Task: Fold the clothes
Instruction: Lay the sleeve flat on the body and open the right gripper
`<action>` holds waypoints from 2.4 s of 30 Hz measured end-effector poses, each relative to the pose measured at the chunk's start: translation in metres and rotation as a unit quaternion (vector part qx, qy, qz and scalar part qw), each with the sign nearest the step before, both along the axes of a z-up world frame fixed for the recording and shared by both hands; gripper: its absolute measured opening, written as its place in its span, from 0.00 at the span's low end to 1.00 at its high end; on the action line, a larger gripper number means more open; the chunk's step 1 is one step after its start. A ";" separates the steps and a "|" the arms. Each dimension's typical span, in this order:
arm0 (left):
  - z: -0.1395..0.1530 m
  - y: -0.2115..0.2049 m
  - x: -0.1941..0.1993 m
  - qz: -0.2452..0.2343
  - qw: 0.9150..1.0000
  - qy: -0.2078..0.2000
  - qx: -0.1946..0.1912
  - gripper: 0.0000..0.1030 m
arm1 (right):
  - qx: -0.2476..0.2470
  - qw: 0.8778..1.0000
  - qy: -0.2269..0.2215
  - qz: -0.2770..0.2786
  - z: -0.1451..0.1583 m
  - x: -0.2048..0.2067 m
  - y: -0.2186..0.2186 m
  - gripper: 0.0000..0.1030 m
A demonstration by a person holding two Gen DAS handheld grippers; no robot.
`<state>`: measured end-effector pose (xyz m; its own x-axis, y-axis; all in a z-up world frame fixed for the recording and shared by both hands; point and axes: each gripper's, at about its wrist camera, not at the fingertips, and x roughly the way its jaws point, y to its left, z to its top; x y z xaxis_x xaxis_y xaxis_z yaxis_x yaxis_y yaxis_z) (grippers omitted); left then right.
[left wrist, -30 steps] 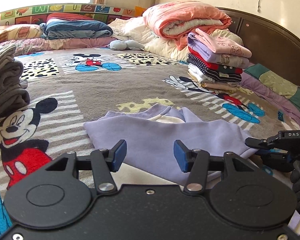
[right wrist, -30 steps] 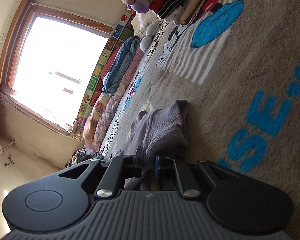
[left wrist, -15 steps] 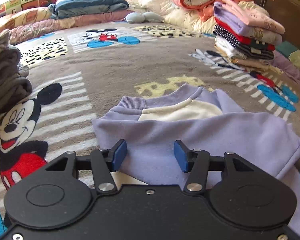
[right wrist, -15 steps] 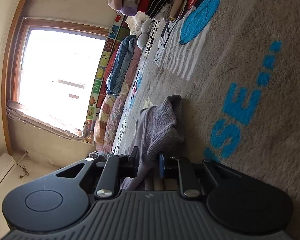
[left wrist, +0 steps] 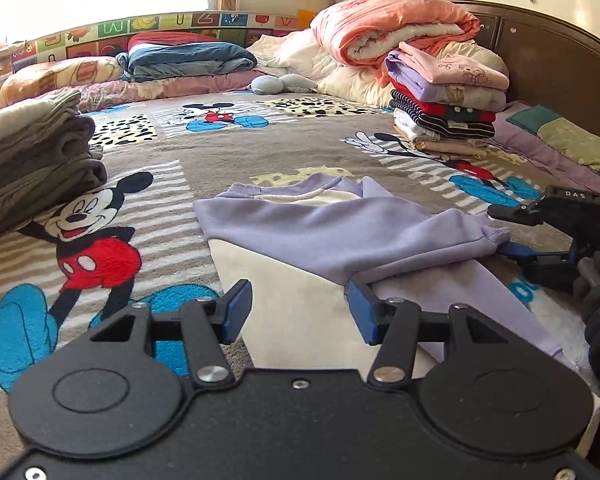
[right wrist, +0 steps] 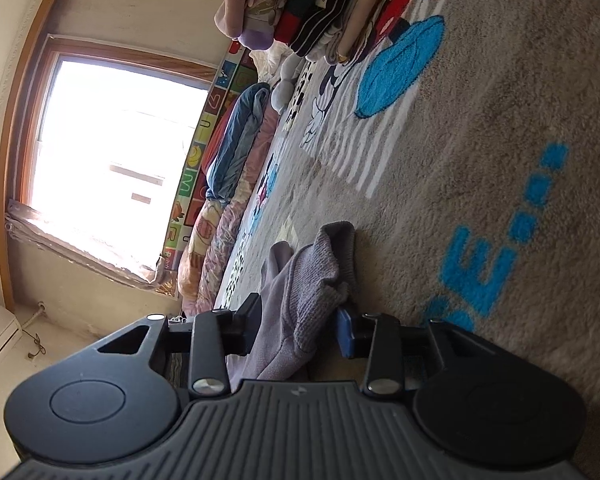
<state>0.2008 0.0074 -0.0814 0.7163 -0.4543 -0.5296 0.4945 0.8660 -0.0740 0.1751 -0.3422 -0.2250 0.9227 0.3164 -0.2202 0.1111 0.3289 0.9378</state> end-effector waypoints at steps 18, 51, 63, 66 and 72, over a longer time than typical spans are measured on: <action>0.000 0.043 0.015 -0.022 0.982 0.062 -0.178 0.53 | -0.243 0.964 -0.104 0.028 0.081 -0.014 0.033 0.10; -0.005 0.027 0.013 -0.062 0.980 0.074 -0.175 0.53 | -0.178 0.970 0.091 0.141 0.044 0.045 -0.007 0.49; -0.009 0.029 0.016 -0.059 0.978 0.086 -0.181 0.55 | -0.317 0.942 -0.043 0.106 0.093 0.013 0.009 0.12; -0.006 0.033 0.016 -0.058 0.975 0.087 -0.196 0.55 | -0.355 0.923 -0.078 0.122 0.114 0.010 0.025 0.11; -0.005 0.053 0.023 -0.046 0.955 0.114 -0.272 0.58 | -0.437 0.872 -0.146 0.163 0.149 -0.006 0.072 0.09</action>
<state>0.2242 0.0599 -0.0865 0.5553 -0.7612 -0.3349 0.4839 0.6233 -0.6143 0.1690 -0.2699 -0.0757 0.8718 0.4023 -0.2795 -0.3246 0.9018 0.2854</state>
